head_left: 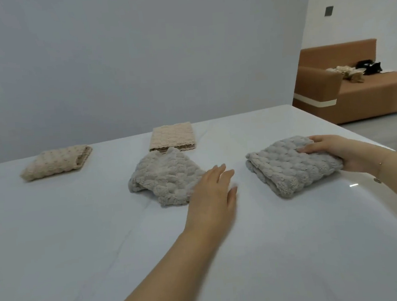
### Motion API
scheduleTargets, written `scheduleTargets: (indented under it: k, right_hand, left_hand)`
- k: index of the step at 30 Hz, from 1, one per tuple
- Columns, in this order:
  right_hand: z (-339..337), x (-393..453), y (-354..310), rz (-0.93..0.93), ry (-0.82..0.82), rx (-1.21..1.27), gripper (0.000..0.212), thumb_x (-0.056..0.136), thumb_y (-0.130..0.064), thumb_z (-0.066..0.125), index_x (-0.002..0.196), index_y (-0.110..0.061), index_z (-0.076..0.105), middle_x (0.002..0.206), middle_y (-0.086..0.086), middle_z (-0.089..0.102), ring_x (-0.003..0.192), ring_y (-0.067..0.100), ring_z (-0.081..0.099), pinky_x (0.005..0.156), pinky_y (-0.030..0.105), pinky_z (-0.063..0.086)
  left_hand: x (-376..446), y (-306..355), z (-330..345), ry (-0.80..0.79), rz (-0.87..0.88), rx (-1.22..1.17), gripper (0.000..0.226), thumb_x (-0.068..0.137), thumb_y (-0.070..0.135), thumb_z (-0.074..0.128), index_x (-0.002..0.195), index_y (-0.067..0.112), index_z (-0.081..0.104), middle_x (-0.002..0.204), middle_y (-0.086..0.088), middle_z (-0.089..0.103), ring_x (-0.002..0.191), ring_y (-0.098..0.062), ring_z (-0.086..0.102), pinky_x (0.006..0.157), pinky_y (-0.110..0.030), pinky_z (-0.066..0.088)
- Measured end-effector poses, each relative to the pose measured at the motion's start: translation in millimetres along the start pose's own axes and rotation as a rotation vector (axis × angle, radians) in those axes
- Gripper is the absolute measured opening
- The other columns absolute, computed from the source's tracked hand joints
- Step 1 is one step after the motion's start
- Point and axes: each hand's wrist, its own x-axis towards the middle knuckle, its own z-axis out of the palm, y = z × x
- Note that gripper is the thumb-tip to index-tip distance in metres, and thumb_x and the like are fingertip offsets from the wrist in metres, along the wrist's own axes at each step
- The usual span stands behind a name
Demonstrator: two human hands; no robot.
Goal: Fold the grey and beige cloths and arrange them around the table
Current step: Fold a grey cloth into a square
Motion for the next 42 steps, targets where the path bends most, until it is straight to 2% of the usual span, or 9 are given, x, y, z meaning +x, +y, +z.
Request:
scheduleTargets:
  k: [5, 9, 14, 20, 23, 26, 32, 38, 42]
  right_hand:
    - [-24, 14, 1, -0.013, 0.069, -0.062, 0.039, 0.081, -0.008, 0.068, 0.119, -0.012, 0.058, 0.112, 0.016, 0.068, 0.102, 0.032, 0.065, 0.083, 0.037, 0.052]
    - [-30, 21, 3, -0.027, 0.127, -0.105, 0.029, 0.079, -0.006, 0.070, 0.102, -0.020, 0.060, 0.109, 0.016, 0.066, 0.095, 0.029, 0.064, 0.080, 0.035, 0.051]
    - [-35, 25, 5, -0.084, 0.191, -0.209, 0.051, 0.078, -0.008, 0.073, 0.124, -0.017, 0.054, 0.109, 0.014, 0.065, 0.094, 0.028, 0.062, 0.088, 0.037, 0.049]
    - [-18, 18, 2, -0.379, 0.445, -0.765, 0.063, 0.082, -0.032, 0.071, 0.137, -0.015, 0.046, 0.142, 0.008, 0.048, 0.125, 0.027, 0.047, 0.104, 0.041, 0.036]
    - [17, 2, 0, -0.550, 0.338, -1.054, 0.060, 0.089, -0.051, 0.055, 0.139, -0.020, 0.045, 0.150, 0.001, 0.038, 0.136, 0.022, 0.036, 0.111, 0.038, 0.025]
    - [41, 0, 12, -0.511, 0.168, -1.332, 0.072, 0.089, -0.068, 0.028, 0.148, -0.026, 0.030, 0.157, -0.003, 0.022, 0.144, 0.017, 0.021, 0.117, 0.035, 0.014]
    - [43, 7, 28, -0.456, 0.165, -1.300, 0.059, 0.097, -0.054, 0.020, 0.151, -0.029, 0.014, 0.159, -0.006, 0.015, 0.146, 0.010, 0.011, 0.119, 0.034, 0.007]
    - [45, 7, 21, -0.438, 0.170, -1.293, 0.058, 0.099, -0.051, 0.021, 0.151, -0.027, 0.017, 0.159, -0.004, 0.016, 0.146, 0.012, 0.012, 0.119, 0.037, 0.007]
    - [68, -13, 16, -0.643, 0.250, -1.179, 0.055, 0.098, -0.049, 0.032, 0.146, -0.022, 0.033, 0.157, -0.002, 0.024, 0.145, 0.014, 0.017, 0.117, 0.035, 0.012]
  left_hand:
    - [4, 1, 11, -0.046, 0.056, 0.133, 0.050, 0.089, 0.037, 0.031, 0.128, 0.017, 0.056, 0.144, -0.007, 0.047, 0.139, -0.022, 0.034, 0.116, -0.039, 0.016]
    - [5, -1, 12, -0.040, 0.017, 0.177, 0.055, 0.088, 0.040, 0.026, 0.129, 0.017, 0.055, 0.145, -0.007, 0.044, 0.140, -0.021, 0.031, 0.117, -0.040, 0.009]
    - [5, -1, 11, -0.087, -0.036, 0.195, 0.069, 0.083, 0.047, 0.011, 0.139, 0.022, 0.044, 0.154, -0.002, 0.031, 0.145, -0.016, 0.016, 0.117, -0.037, -0.003]
    - [3, 1, 11, -0.073, -0.057, 0.205, 0.068, 0.084, 0.047, 0.012, 0.138, 0.021, 0.045, 0.152, -0.002, 0.034, 0.145, -0.016, 0.018, 0.117, -0.038, -0.003]
    - [4, 1, 10, -0.086, -0.077, 0.212, 0.060, 0.089, 0.043, 0.019, 0.139, 0.021, 0.043, 0.153, -0.002, 0.032, 0.145, -0.016, 0.017, 0.117, -0.039, -0.005]
    - [4, 2, 9, -0.093, -0.085, 0.221, 0.056, 0.090, 0.040, 0.023, 0.139, 0.021, 0.042, 0.153, -0.002, 0.031, 0.145, -0.016, 0.015, 0.117, -0.040, -0.005]
    - [2, 2, 8, -0.112, -0.081, 0.232, 0.073, 0.082, 0.044, 0.003, 0.140, 0.022, 0.040, 0.155, -0.001, 0.029, 0.145, -0.016, 0.014, 0.117, -0.040, -0.005]
    - [4, -2, -1, -0.062, -0.070, 0.213, 0.043, 0.094, 0.033, 0.037, 0.135, 0.023, 0.047, 0.152, 0.001, 0.034, 0.144, -0.016, 0.020, 0.116, -0.043, -0.005]
    - [7, -31, -36, 0.053, -0.181, 0.269, 0.037, 0.095, 0.034, 0.044, 0.131, 0.025, 0.049, 0.147, 0.004, 0.039, 0.137, -0.015, 0.028, 0.115, -0.042, 0.002]
